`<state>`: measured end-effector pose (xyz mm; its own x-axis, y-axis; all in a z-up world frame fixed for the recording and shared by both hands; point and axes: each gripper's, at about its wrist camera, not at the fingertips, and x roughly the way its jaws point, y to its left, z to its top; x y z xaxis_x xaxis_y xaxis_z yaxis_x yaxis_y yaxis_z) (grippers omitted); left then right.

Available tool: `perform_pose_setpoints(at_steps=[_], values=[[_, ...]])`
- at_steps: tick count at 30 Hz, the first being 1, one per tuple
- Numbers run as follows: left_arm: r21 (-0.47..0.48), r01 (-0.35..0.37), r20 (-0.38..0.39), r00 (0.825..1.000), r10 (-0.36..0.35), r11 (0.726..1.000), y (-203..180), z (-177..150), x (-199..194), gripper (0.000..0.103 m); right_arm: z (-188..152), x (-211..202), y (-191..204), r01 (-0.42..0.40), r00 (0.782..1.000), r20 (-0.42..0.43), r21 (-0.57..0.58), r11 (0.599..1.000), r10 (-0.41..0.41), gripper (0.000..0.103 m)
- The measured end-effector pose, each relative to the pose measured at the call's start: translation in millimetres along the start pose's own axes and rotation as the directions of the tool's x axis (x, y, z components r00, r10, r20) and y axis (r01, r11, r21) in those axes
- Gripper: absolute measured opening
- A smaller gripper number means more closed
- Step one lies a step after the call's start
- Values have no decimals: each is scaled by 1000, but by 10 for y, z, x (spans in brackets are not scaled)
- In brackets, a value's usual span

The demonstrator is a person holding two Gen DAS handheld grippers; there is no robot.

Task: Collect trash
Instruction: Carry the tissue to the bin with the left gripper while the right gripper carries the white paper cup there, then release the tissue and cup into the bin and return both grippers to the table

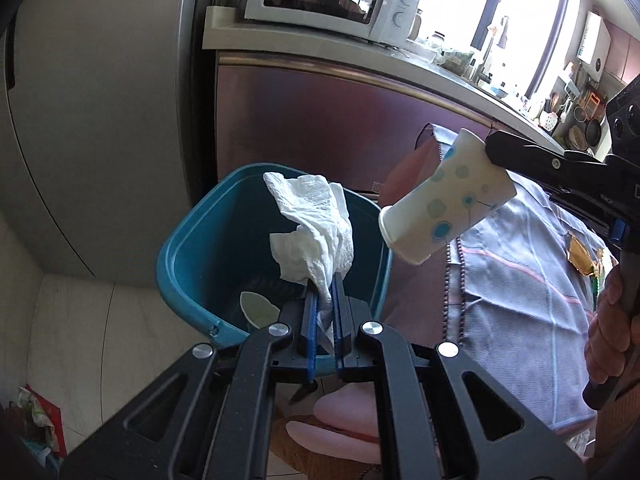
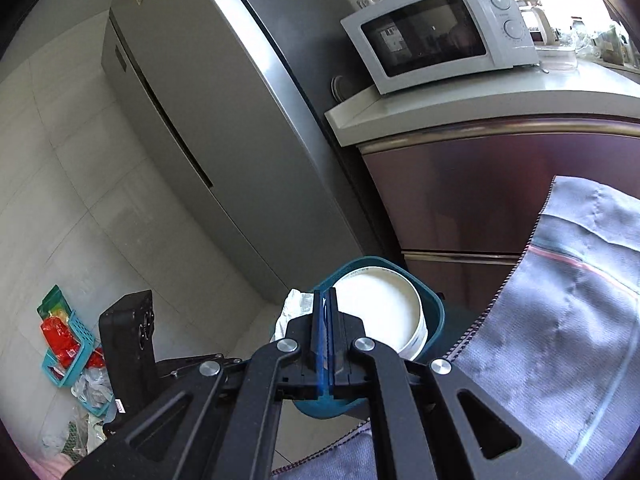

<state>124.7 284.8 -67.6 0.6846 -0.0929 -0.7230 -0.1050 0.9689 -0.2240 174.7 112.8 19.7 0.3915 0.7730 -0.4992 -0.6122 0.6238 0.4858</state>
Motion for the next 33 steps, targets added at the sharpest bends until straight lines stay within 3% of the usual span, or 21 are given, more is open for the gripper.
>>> perform_pose_setpoints(at_steps=[11,15,20,27,33], values=[[-22,-30,-91,995,28,999,136,40,554,7,-11,660,-94,53,991,-125,3,999,-53,1],[-20,-36,-109,993,34,999,150,64,724,15,0,816,-186,59,985,-167,37,998,-52,5],[-12,-43,-115,992,42,999,109,8,797,22,-23,703,-217,63,988,-144,40,997,-56,6],[-1,-44,-44,998,44,999,-25,-10,591,30,-42,450,-213,45,993,-115,39,998,-40,17],[12,-27,12,1000,27,1000,-186,-3,338,31,-122,56,-173,27,997,-79,19,999,-25,21]])
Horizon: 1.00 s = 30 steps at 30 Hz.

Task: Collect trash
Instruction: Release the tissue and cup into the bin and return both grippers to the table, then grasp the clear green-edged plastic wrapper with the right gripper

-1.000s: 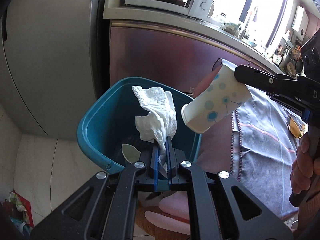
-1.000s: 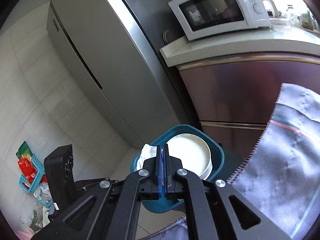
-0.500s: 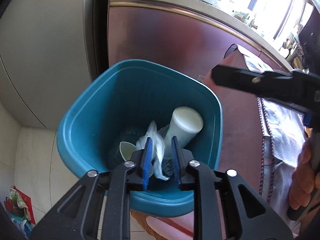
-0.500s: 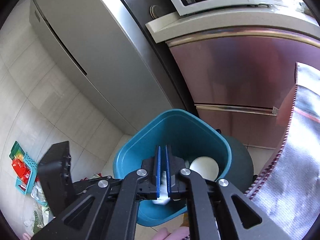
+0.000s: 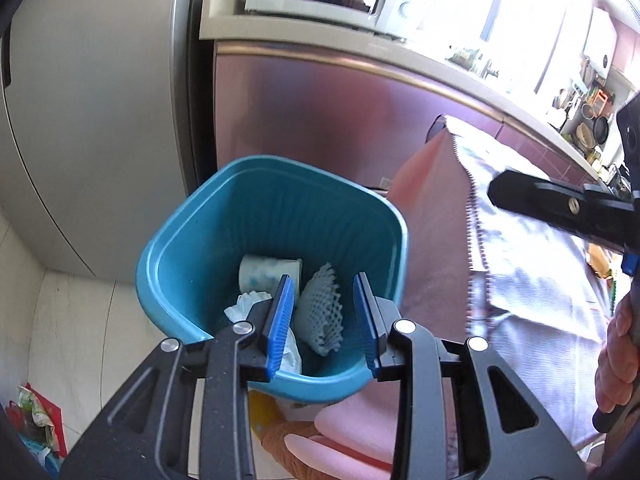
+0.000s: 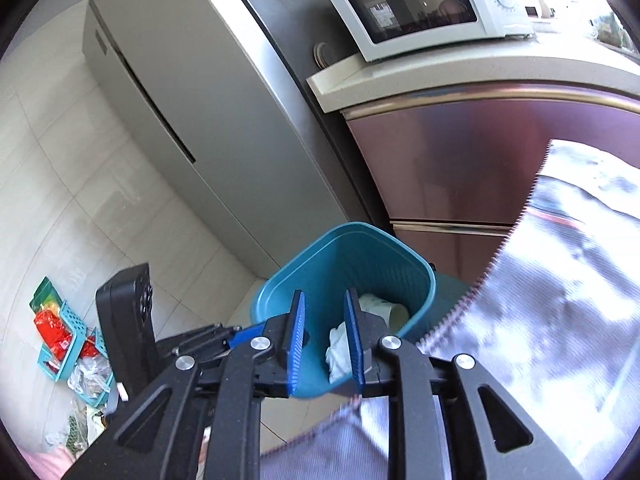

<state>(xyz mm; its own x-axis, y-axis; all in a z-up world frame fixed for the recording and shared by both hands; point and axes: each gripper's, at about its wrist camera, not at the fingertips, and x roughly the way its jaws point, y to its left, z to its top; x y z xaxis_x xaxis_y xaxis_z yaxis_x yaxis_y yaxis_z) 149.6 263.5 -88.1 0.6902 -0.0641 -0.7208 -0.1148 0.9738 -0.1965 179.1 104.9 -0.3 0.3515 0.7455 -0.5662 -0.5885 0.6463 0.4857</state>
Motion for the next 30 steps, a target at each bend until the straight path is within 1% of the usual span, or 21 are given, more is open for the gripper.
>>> perform_pose_setpoints(at_steps=[3,5,8,11,14,15,17,21,24,26,30], values=[[16,24,32,999,-25,1000,-136,2,-130,35,-88,-235,14,5,1000,23,-18,1000,-4,26],[33,47,55,997,-48,998,-217,-13,-272,38,-170,-384,17,10,999,35,-26,1000,-9,26],[71,85,80,993,-91,994,-407,-39,-439,40,-300,-634,7,38,997,63,-37,999,-35,26],[115,143,91,984,-153,983,-658,-61,-551,43,-445,-935,-43,77,992,99,-31,997,-74,31],[160,205,82,972,-220,966,-905,-112,-626,44,-586,-1225,-140,123,983,136,-3,992,-121,33],[175,223,77,968,-239,959,-1006,-134,-638,44,-633,-1326,-183,149,978,148,9,989,-149,34],[204,264,59,958,-281,943,-1209,-167,-649,46,-754,-1542,-264,194,966,169,36,980,-198,34],[260,343,8,934,-357,902,-1647,-244,-634,47,-1027,-2001,-491,280,931,205,128,951,-302,37],[294,391,-35,916,-399,872,-1975,-346,-628,47,-1262,-2342,-677,333,899,228,204,921,-375,37],[312,417,-61,905,-421,853,-2117,-431,-611,47,-1409,-2548,-765,372,872,238,247,895,-428,37],[347,464,-118,883,-453,815,-2483,-536,-541,47,-1662,-2877,-975,425,827,239,329,843,-510,39]])
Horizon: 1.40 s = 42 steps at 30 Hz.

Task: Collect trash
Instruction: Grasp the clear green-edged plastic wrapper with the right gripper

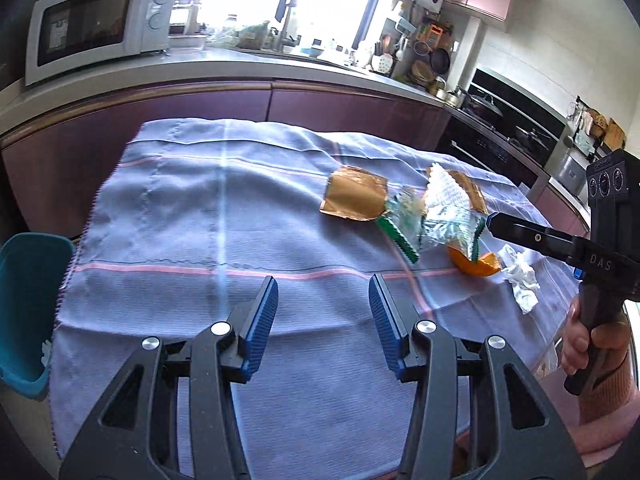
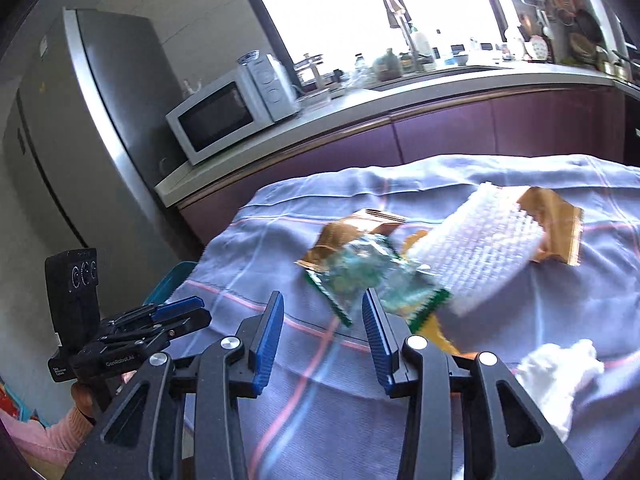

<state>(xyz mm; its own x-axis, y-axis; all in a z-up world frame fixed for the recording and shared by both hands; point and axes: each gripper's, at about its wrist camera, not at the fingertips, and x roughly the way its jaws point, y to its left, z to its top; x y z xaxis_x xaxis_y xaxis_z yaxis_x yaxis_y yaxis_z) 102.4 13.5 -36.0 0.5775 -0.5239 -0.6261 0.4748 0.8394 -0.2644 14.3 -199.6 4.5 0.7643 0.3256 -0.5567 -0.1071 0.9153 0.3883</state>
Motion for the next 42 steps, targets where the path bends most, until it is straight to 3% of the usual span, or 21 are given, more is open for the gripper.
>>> perform_pose_setpoints(at_steps=[7,15,23,27,29,31,34,42], values=[[39,57,-71,996,-55,998,-357,108,438,47,-143,-229,-559,74,997,19,104,992,-76,43],[12,91,-139,986,-88,996,-531,245,813,48,-154,-23,-575,18,1000,2,123,992,-18,44],[-89,136,-200,968,-152,987,-465,422,1214,47,-109,230,-584,-18,1000,-21,156,988,22,44],[-151,158,-208,960,-188,976,-356,511,1351,43,-96,253,-594,-33,999,-21,171,985,37,37],[-161,179,-211,954,-211,971,-331,550,1393,31,-97,244,-602,-41,999,-16,178,983,44,25],[-182,194,-216,949,-232,964,-296,578,1438,30,-99,241,-612,-43,999,-19,181,983,47,19],[-183,203,-200,950,-238,962,-280,587,1431,22,-104,201,-614,-49,999,-12,180,983,52,16],[-160,227,-143,958,-250,961,-269,581,1170,21,-66,75,-506,-90,996,11,149,985,89,15]])
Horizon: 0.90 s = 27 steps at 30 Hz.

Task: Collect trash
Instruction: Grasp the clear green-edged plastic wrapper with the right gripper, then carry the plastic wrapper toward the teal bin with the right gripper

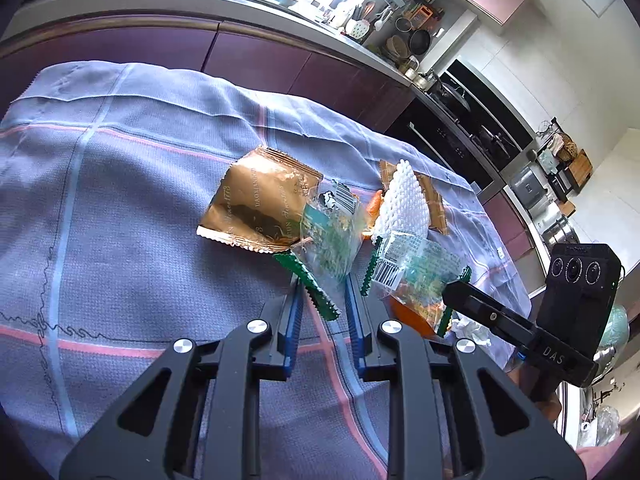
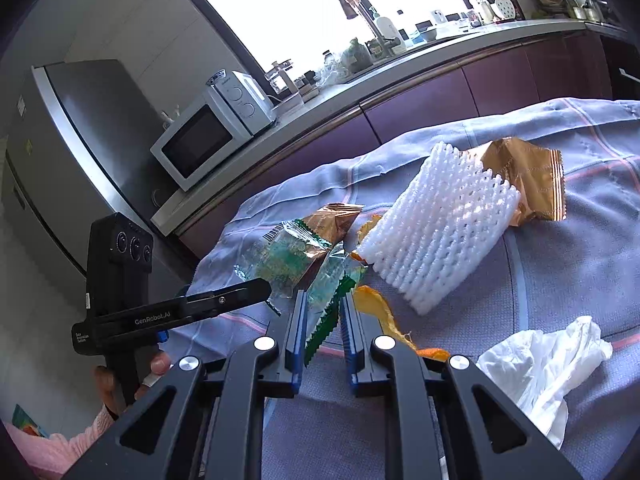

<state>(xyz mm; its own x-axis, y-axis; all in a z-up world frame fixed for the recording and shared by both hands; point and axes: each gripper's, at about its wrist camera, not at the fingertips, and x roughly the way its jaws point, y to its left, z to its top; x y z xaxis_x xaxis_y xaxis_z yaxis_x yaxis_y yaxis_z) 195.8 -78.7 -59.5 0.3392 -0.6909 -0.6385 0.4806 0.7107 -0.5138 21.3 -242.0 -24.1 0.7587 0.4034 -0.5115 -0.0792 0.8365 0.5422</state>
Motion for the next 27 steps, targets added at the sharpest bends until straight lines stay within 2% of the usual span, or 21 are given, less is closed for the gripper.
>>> perform_pose_setpoints(at_steps=[10,27], values=[[35,-39,101,994,35,999,42,-187,-662,21,14,20,380,-69,998,-5,-77,995,69,15],[-10,-159,222,962,157,987,358,-600,-1703,21,-34,348,1005,-195,980,-83,-179,964,183,15]])
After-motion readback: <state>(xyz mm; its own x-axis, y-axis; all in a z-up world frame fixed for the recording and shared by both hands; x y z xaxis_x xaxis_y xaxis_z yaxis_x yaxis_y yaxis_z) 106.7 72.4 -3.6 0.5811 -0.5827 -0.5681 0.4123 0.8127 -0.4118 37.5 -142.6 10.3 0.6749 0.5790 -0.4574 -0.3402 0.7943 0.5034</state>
